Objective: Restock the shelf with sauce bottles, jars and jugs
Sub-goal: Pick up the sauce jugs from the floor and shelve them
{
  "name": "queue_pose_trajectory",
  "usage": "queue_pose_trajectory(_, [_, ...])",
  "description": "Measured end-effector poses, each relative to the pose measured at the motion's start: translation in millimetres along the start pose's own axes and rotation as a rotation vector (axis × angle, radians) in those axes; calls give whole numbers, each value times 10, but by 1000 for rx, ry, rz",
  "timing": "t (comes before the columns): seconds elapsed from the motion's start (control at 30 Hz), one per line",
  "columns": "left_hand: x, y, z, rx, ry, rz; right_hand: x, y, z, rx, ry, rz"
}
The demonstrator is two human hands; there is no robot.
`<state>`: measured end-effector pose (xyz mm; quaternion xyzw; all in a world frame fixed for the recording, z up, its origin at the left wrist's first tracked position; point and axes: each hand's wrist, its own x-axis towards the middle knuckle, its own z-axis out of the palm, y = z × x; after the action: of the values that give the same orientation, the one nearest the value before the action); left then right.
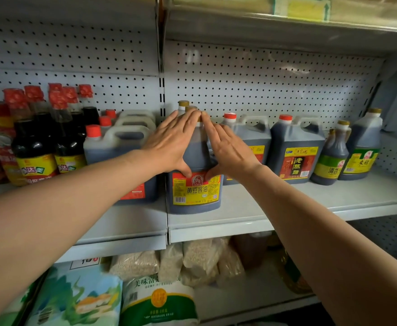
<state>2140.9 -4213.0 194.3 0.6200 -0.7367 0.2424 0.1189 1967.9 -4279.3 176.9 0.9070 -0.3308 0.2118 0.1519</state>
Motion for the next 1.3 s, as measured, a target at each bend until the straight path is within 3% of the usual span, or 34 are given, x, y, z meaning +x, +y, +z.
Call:
queue_pose_trajectory(0.47, [322, -304, 269, -2, 17, -10, 445, 151, 308, -12, 21, 15])
queue_pose_trajectory(1.3, [343, -435, 297, -8, 28, 51, 428, 23, 301, -67, 26, 77])
